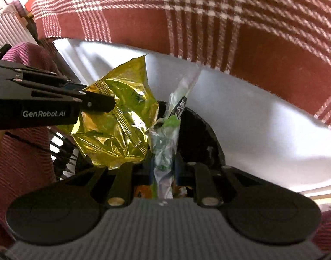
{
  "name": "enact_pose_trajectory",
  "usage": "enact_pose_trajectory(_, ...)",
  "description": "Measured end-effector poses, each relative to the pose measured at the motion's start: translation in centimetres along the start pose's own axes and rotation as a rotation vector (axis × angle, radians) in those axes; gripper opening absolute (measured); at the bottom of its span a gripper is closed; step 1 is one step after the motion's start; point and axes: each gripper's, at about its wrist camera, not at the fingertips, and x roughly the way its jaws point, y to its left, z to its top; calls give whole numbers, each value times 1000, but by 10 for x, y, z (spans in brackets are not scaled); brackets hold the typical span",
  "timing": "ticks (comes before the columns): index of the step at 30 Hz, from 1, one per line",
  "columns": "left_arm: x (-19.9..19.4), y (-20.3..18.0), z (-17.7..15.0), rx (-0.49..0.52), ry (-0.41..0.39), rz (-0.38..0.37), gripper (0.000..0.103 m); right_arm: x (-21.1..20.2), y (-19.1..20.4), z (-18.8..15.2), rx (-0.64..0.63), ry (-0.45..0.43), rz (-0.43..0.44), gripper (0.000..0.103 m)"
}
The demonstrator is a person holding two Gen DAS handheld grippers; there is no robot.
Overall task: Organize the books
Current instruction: 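Open both grippers to drop the bag and strip into the bin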
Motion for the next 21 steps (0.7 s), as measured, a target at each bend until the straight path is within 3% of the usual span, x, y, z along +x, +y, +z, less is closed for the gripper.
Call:
enact_pose_trajectory(4, 3, 3, -1, -5, 12, 3, 16, 5, 1, 5, 5, 7, 5, 27)
enact_pose_trajectory(21, 15, 1, -3, -1, 36, 6, 18, 5, 0, 5, -2, 32, 26, 27)
